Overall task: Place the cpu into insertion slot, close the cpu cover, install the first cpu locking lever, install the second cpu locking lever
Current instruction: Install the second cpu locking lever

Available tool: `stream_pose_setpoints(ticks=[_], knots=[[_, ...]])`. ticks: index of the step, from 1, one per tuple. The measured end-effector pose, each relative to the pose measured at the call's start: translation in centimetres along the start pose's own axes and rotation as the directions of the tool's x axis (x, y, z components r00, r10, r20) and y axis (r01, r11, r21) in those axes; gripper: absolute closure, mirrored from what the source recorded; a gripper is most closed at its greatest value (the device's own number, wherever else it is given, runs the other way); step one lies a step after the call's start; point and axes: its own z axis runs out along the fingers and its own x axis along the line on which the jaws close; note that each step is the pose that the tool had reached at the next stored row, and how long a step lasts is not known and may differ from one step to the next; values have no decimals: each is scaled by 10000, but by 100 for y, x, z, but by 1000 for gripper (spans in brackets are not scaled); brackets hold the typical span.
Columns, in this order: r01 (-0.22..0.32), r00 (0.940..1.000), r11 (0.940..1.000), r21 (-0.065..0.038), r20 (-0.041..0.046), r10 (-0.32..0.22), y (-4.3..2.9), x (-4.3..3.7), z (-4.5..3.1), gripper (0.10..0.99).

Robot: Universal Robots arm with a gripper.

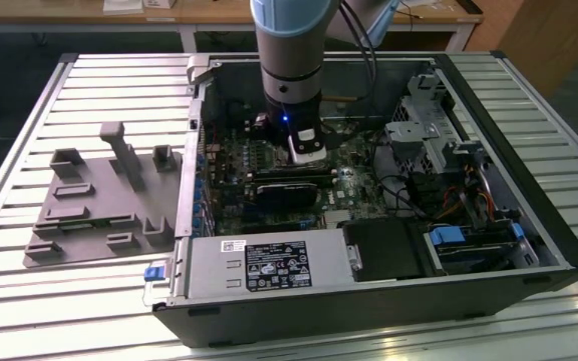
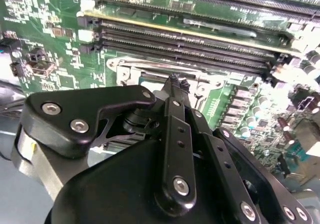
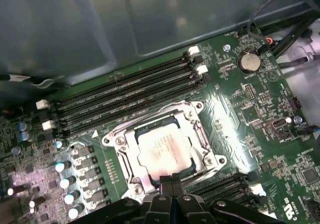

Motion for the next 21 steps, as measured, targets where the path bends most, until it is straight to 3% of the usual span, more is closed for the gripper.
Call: stream_pose_setpoints(ticks=[7,15,21], knots=[[-8,10000,9999,134,58,7,122,35,23,980],[-5,9998,9987,507,215,-6,246,43,48,980],[-3,9997,9985,539,228,-10,302,60,58,980]])
